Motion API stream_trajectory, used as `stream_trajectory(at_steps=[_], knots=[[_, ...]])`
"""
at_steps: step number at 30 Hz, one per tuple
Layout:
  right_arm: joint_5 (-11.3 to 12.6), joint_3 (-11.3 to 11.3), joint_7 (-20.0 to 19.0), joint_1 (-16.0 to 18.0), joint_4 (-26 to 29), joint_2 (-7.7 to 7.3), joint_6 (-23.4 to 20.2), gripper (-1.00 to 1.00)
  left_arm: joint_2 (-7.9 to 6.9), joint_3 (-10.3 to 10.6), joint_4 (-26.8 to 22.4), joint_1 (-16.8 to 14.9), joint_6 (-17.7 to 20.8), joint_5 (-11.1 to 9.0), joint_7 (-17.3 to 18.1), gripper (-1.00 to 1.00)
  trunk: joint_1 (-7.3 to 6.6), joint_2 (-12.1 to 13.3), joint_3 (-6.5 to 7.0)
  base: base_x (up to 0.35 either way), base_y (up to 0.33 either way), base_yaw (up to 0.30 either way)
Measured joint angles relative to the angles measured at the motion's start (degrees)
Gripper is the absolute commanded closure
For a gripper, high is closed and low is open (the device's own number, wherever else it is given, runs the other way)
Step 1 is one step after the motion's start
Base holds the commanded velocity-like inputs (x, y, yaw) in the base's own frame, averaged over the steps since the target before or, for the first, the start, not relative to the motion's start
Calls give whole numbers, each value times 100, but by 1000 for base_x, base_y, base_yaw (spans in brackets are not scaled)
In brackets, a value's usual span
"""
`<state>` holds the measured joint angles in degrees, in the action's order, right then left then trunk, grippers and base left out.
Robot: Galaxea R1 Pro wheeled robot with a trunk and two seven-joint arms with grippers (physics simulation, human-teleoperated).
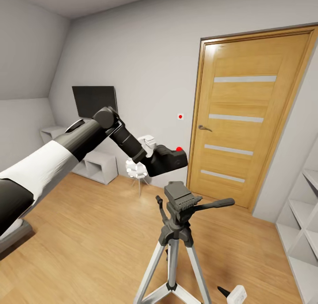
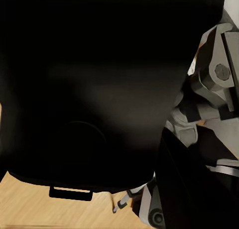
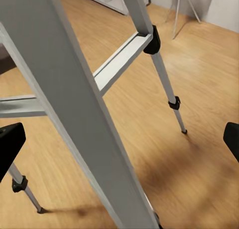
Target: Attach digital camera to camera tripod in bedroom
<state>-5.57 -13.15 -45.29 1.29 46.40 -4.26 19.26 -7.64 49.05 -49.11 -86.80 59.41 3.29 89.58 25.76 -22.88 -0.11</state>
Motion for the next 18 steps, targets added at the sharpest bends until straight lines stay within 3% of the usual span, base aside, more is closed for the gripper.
stream_trajectory(at_steps=[14, 15, 18], knots=[[0, -5, 14, 0, 8, 0, -5, -100, -15, -1, -4, 2, 0, -2, 0, 100, 0, 0, 0, 0, 0, 0], [0, -6, 15, 0, 9, 0, -6, 100, -15, -1, -4, 2, 0, -2, 0, 100, 0, 0, 0, 0, 0, 0], [-7, -4, 18, 1, 8, 0, -4, 100, -15, -1, -3, 1, 0, -2, 0, 100, 0, 0, 0, 0, 0, 0]])
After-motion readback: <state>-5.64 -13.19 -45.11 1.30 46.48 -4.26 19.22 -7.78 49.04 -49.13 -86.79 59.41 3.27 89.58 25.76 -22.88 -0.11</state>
